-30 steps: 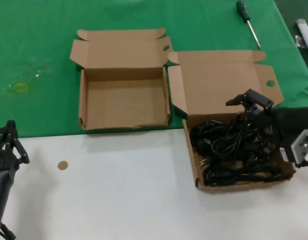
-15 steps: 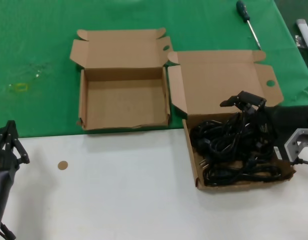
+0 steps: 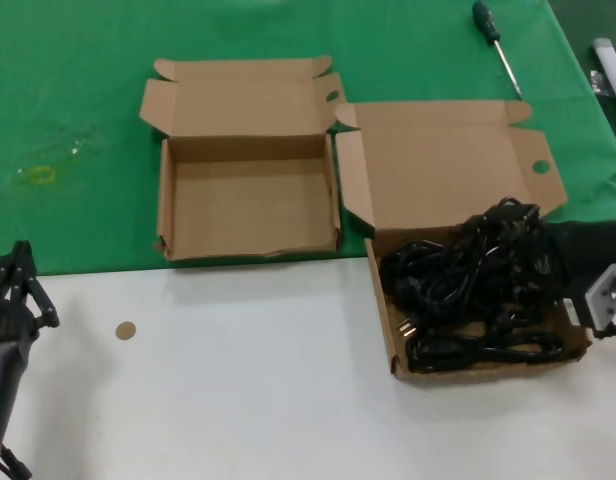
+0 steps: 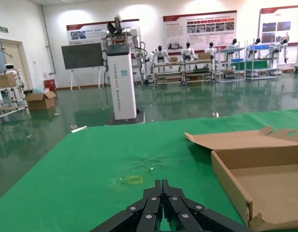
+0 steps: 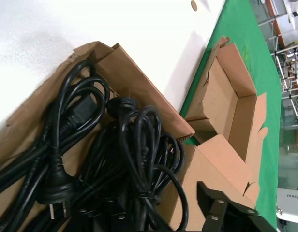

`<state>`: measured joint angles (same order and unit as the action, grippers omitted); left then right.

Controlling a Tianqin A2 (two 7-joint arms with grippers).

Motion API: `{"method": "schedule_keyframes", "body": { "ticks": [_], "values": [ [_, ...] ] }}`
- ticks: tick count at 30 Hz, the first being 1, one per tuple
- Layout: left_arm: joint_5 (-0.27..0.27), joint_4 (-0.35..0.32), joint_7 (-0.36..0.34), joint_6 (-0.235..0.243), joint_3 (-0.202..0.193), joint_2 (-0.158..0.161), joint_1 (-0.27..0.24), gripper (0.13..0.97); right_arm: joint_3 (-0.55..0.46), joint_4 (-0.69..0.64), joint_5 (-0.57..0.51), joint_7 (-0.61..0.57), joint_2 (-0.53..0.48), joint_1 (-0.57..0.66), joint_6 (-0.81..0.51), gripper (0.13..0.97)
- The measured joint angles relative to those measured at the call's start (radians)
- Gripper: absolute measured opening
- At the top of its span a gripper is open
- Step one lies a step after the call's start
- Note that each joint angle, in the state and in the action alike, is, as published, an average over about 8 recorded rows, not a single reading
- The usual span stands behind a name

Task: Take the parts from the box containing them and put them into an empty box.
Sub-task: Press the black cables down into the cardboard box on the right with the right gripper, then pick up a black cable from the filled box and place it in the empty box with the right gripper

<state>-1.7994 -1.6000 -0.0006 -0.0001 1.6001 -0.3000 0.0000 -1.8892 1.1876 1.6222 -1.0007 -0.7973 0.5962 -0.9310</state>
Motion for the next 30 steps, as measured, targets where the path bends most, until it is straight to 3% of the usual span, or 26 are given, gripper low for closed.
{"method": "schedule_keyframes", "body": {
  "ticks": [8, 17, 22, 30],
  "values": [
    [0.000, 0.000, 0.000, 0.000, 0.000, 0.000, 0.000, 0.152, 0.020, 0.016, 0.019, 0.004, -0.021, -0.032, -0.007, 0.457],
    [0.000, 0.000, 0.000, 0.000, 0.000, 0.000, 0.000, 0.152, 0.039, 0.013, 0.035, -0.010, -0.028, -0.050, -0.010, 0.283],
    [0.000, 0.000, 0.000, 0.000, 0.000, 0.000, 0.000, 0.152, 0.045, 0.023, 0.048, 0.034, -0.040, -0.057, -0.025, 0.256],
    [0.000, 0.000, 0.000, 0.000, 0.000, 0.000, 0.000, 0.152, 0.050, 0.089, 0.081, 0.241, -0.088, -0.057, -0.084, 0.229]
  ]
}}
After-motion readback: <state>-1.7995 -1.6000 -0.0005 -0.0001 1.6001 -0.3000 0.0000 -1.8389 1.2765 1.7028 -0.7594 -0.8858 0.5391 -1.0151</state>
